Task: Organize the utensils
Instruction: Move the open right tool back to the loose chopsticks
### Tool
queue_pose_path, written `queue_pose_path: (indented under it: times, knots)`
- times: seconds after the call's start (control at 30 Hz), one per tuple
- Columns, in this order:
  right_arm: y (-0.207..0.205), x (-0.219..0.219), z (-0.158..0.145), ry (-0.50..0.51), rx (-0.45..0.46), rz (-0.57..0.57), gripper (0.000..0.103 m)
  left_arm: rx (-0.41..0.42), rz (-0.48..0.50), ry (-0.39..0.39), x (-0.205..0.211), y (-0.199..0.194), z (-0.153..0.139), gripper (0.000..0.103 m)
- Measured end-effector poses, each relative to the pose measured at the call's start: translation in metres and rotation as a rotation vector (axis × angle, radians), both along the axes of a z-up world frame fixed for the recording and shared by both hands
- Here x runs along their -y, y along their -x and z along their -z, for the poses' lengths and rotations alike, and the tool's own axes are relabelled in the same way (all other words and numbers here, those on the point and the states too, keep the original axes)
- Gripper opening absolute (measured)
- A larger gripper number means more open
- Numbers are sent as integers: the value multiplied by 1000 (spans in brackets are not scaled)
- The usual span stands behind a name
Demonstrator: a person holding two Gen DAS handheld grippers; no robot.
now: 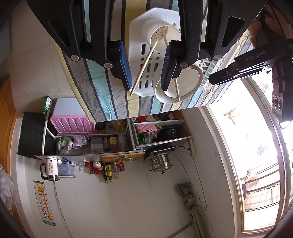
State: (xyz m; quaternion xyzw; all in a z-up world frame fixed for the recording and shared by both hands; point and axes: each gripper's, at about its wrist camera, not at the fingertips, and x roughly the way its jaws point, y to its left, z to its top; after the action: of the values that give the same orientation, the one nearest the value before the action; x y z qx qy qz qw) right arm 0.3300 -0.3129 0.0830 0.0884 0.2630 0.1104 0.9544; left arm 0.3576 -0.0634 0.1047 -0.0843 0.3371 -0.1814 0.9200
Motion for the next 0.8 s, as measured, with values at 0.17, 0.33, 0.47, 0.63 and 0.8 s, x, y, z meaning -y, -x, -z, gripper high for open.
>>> queue_pose_path:
  times: [0.17,0.33,0.47,0.63,0.8]
  knots:
    - [34,-1,-4,3,28,-18,34,24,-9,-2,-17,35,-2,25]
    - [74,-5,-1,5,43,-26,34,48,-27,-8,-38,80,0,25]
    - [106,-8,10,-24,20,-50,34,49,-52,-13,-57,116,10,25]
    - [143,-14,24,-35,-5,-80,34,40,-72,-31,-75,156,28,25]
    - [171,-19,40,-24,-37,-101,34,17,-96,-35,-89,190,45,25]
